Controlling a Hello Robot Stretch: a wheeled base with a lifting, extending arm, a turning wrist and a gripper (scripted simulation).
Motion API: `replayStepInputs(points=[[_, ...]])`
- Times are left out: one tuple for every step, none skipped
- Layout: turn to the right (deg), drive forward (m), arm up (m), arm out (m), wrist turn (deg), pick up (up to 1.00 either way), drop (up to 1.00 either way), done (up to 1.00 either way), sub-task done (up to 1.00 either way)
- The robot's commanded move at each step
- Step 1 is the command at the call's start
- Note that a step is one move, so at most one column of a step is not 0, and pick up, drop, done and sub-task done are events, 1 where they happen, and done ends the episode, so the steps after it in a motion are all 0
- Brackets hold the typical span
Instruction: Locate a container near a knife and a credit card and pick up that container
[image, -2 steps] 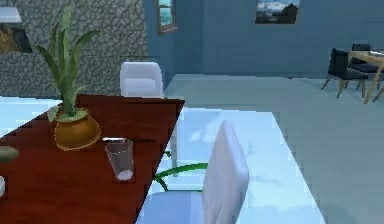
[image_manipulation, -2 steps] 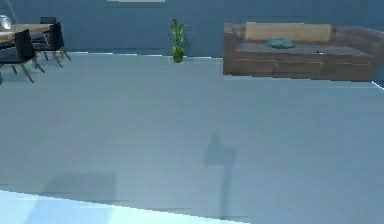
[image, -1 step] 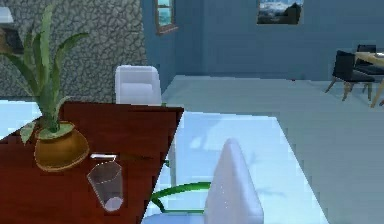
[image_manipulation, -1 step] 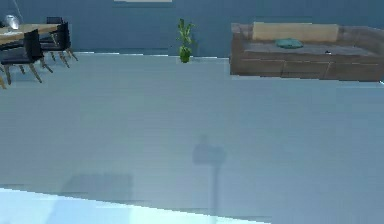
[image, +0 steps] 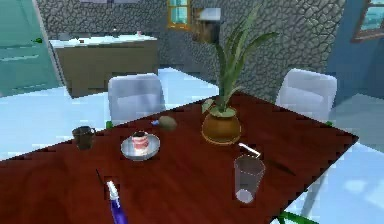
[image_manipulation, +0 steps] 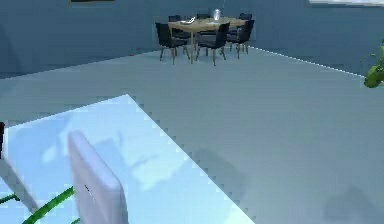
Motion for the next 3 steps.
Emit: replayStepInputs(points=[[-45.0, 0.0, 0.0, 0.0, 0.0, 0.0, 0.0, 0.0, 0.0], [-45.0, 0.0, 0.0, 0.0, 0.0, 0.0, 0.0, 0.0, 0.0], [-15.0, 0.0, 0.0, 0.0, 0.0, 0.0, 0.0, 0.0, 0.0]])
